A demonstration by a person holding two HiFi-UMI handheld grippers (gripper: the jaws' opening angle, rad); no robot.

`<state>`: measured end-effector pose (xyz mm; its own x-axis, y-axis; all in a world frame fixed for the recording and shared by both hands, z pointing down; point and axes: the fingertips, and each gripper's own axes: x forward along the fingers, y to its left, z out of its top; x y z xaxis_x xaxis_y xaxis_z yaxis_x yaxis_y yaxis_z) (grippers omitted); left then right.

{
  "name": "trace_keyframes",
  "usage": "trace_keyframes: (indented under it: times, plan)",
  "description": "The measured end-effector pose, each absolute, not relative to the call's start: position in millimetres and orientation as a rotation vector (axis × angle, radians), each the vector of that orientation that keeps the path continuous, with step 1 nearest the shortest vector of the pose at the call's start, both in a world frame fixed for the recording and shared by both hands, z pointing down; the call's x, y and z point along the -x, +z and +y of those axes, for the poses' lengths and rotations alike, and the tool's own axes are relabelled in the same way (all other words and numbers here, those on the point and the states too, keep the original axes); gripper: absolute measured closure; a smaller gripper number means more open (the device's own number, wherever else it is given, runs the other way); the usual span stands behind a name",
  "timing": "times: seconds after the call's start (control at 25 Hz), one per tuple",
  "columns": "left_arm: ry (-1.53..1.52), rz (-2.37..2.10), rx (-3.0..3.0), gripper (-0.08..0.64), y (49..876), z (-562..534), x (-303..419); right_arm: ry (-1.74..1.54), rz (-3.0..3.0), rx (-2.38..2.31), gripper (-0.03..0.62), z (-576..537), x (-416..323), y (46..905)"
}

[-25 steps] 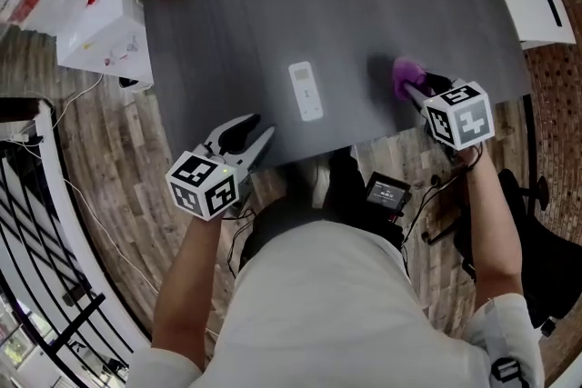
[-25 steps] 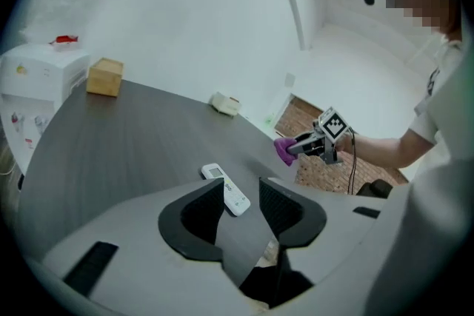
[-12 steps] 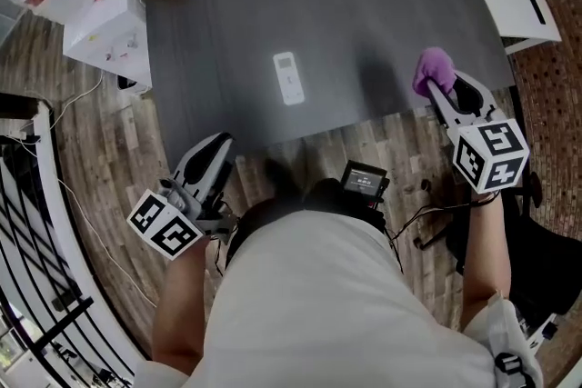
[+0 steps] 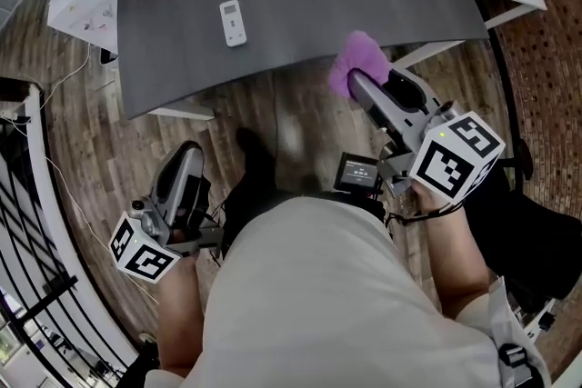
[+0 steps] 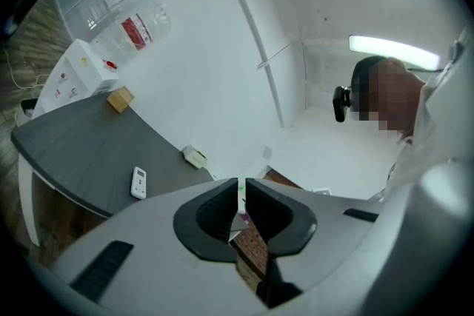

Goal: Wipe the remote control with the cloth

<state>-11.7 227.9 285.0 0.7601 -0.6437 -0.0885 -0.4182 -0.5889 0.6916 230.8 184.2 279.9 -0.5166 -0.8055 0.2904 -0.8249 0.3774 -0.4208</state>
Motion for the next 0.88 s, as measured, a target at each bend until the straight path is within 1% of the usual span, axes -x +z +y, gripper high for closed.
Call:
trace_keyframes:
  times: [0.28, 0.64, 0.88]
  plan:
    - [-0.494, -0.781, -2.311, 0.526, 267, 309, -17, 0.846, -2.639, -1.468, 0.445, 263, -240, 275]
    - [-0.471, -0.686, -2.330, 0.526, 258, 333, 2, 0.820, -2.631, -1.552, 0.445, 300, -214, 255]
    - [-0.461, -0.617, -2.379, 0.526, 237, 347, 29, 0.800, -2.664, -1.582, 0.445, 306, -174, 230]
